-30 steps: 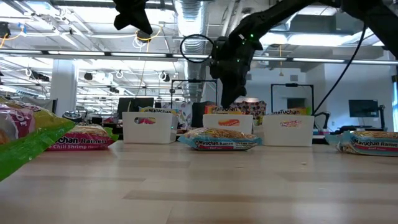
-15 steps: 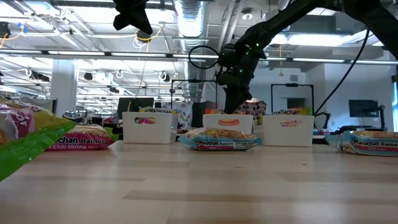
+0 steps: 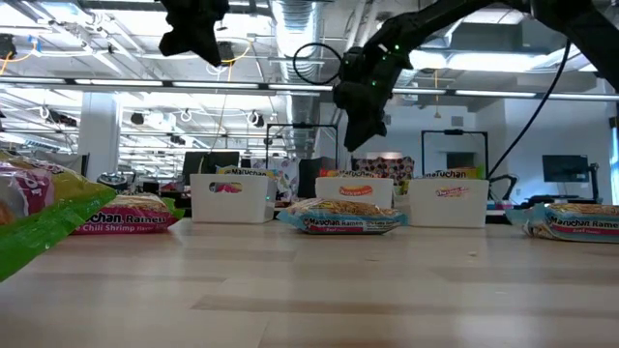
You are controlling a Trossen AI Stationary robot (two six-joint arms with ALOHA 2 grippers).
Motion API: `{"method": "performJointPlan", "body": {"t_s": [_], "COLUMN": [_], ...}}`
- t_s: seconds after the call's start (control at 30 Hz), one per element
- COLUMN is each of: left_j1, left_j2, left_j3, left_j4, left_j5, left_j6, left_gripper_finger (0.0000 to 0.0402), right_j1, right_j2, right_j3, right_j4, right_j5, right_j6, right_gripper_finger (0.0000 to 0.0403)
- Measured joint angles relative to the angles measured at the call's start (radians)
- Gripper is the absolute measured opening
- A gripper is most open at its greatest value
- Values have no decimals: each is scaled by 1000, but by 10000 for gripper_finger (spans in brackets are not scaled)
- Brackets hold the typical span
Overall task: Sort Maruchan noodles
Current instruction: Put the blue noodle pack into the left white bin
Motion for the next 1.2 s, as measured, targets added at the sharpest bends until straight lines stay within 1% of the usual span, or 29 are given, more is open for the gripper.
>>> {"method": "performJointPlan", "body": {"t_s": [0.1, 0.27, 0.4, 0.5, 0.6, 0.8, 0.87, 1.0, 1.2], "left_j1": [0, 0, -1, -1, -12, -38, -49, -74, -126], "left_j2": [0, 0, 0, 0, 0, 0, 0, 0, 0], "left_j3": [-12, -43, -78, -96, -112, -128, -128, -128, -128], "left_j4": [-45, -54, -51, -46, -40, -46, -45, -44, -44], "left_j5": [33, 114, 121, 121, 126, 154, 170, 188, 191], "left_j6": [-12, -61, -106, -138, -157, -121, -122, -117, -67], "left_gripper_finger": [30, 79, 122, 140, 143, 144, 144, 144, 144], "right_j1": [0, 0, 0, 6, 17, 52, 74, 122, 205], "right_j2": [0, 0, 0, 0, 0, -7, -26, -97, -242], "right_j3": [43, 118, 183, 220, 252, 280, 273, 247, 189], "right_j4": [-68, -187, -292, -361, -425, -572, -566, -568, -569], "right_j5": [-30, -52, -53, -52, -53, -53, -53, -87, -82], "right_j6": [-34, -58, -93, -98, -98, -91, -44, 11, 154], "right_gripper_finger": [132, 132, 132, 132, 132, 132, 132, 132, 132]}}
